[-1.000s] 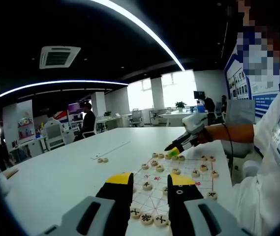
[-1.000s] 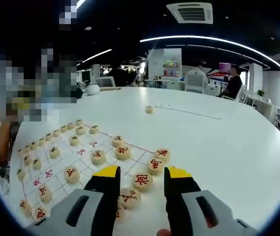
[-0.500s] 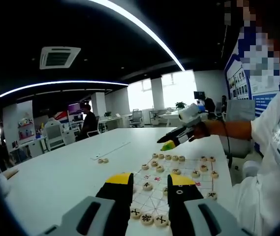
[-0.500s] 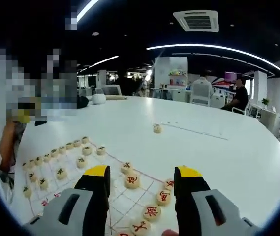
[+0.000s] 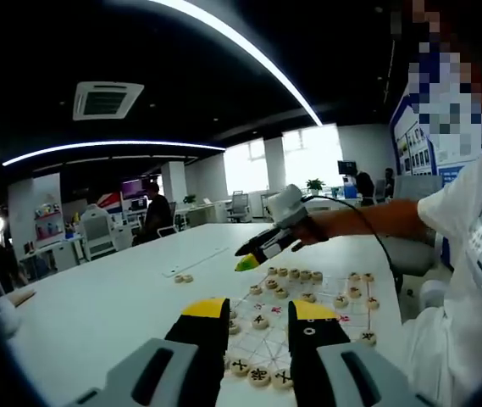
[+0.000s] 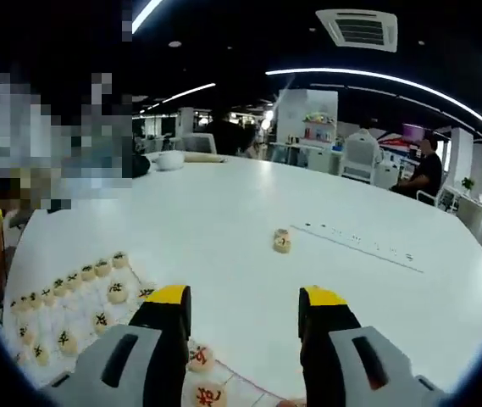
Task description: Pick up the chess pieces one by one and place each piece onto its starting position on the chessboard, setting the pieces on their correct points until all the chess pieces are arranged in the starting layout
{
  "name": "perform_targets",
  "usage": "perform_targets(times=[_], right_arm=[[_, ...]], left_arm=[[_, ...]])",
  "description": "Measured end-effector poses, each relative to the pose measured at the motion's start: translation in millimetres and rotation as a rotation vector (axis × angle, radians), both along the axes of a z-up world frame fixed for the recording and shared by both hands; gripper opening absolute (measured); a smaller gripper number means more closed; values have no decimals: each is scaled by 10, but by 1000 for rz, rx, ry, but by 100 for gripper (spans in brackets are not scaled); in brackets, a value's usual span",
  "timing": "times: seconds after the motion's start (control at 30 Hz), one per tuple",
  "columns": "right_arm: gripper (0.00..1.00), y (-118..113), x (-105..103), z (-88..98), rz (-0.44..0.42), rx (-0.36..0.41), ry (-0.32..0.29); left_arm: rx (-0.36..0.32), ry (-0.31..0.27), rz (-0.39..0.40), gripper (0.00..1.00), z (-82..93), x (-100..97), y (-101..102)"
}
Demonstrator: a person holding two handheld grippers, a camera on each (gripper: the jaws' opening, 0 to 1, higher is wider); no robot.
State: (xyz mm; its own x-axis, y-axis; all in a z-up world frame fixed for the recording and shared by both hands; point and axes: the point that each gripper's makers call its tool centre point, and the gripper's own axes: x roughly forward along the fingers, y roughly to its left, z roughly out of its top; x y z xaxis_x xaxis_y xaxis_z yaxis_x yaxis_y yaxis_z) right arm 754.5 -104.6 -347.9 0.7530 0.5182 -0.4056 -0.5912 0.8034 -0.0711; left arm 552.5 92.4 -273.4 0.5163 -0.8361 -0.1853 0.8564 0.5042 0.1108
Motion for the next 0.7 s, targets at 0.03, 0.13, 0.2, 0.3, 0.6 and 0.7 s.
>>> perform_targets(times=[0.03,0.13,0.2,0.3,0.6,0.7], right_arm=[[50,24,73,-32,-3,-8,2],[47,24,281,-138,-34,-73,-11],[45,80,429,-184,-43,-70,-14],[44,192,626,-242,-50,-53,-14],[42,323,1075,-564,-153,-51,44],[41,324,1167,-586,-176,-33,38]], left_arm=[[0,0,0,29,0,0,1],[2,-4,-2,29,6,-15,10],[-1,-6,0,29,15,-15,20],[-1,-6,5,29,14,-7,37],[-7,-7,3,29,23,-6,47],[-4,-6,1,29,16,-8,46]])
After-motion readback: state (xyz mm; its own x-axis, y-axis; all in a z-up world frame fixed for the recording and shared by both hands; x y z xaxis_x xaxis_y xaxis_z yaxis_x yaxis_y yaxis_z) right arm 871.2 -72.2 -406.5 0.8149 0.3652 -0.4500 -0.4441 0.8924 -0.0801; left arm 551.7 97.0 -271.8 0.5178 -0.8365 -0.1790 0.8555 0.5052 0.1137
